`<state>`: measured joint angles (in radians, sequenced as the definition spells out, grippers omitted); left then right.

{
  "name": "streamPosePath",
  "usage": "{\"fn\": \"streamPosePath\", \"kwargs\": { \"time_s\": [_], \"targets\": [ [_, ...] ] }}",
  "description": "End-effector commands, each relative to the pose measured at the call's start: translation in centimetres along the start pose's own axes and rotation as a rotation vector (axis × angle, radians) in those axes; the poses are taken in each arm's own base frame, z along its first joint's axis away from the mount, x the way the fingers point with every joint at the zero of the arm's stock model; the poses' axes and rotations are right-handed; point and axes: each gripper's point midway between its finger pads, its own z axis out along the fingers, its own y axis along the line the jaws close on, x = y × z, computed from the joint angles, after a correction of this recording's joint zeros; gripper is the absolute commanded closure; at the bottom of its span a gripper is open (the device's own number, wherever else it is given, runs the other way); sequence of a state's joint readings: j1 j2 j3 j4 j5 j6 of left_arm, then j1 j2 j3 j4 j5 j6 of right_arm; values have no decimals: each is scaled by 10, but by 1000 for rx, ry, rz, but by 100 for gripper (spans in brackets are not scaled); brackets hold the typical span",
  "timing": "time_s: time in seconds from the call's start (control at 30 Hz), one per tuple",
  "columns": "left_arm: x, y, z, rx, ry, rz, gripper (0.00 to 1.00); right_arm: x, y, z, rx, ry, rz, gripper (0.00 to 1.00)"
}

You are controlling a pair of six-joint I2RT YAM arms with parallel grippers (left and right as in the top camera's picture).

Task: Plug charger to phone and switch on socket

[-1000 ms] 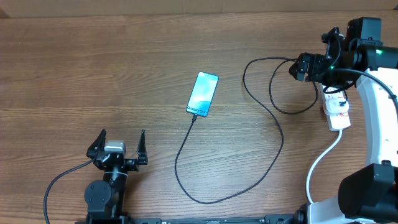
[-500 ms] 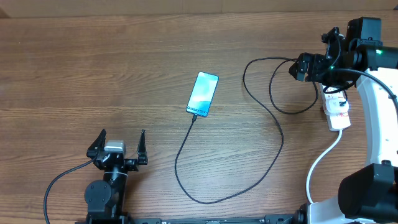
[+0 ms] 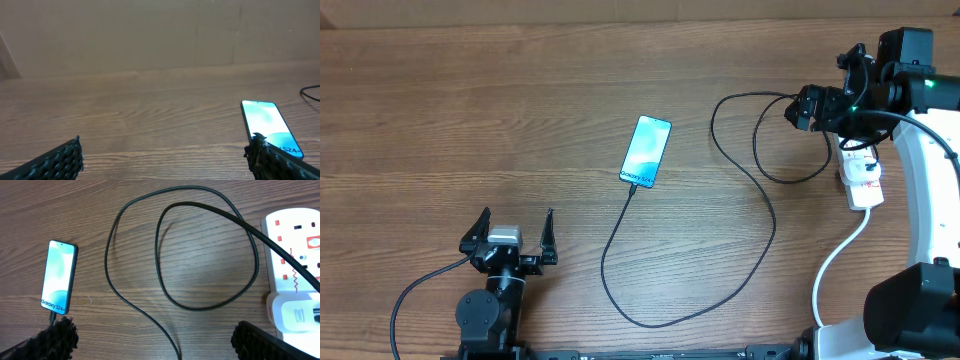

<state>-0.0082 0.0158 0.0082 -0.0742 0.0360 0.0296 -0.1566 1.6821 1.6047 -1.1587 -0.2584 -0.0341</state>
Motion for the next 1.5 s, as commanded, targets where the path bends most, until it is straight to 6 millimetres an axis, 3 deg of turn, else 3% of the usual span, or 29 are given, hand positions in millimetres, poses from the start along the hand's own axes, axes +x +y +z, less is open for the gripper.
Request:
{"fn": "streamPosePath", "kwargs": {
  "time_s": [0.0,0.13,0.47,0.6,0.7,1.07,1.27,1.47],
  "targets": [
    [0,4,0,-19,-6,15,0,-9,3,-10,-6,-40,-18,0],
    [0,4,0,-19,-6,15,0,-10,6,-19,-6,-63,-24,0],
    [0,4,0,-19,-6,16,0,-9,31,-103,-15,-279,-90,0],
    [0,4,0,-19,-6,15,0,-6,37,-125,-16,-338,-107,0],
    [0,4,0,-19,-6,15,1,-4,29,-132,46,-356,-112,0],
    [0,4,0,-19,-6,16,0,6,28,-128,50,-319,-106,0],
    [0,4,0,-19,-6,15,0,26,23,-97,47,-224,-97,0],
    [0,4,0,-19,-6,15,1,33,13,-65,47,-212,-94,0]
  ]
}}
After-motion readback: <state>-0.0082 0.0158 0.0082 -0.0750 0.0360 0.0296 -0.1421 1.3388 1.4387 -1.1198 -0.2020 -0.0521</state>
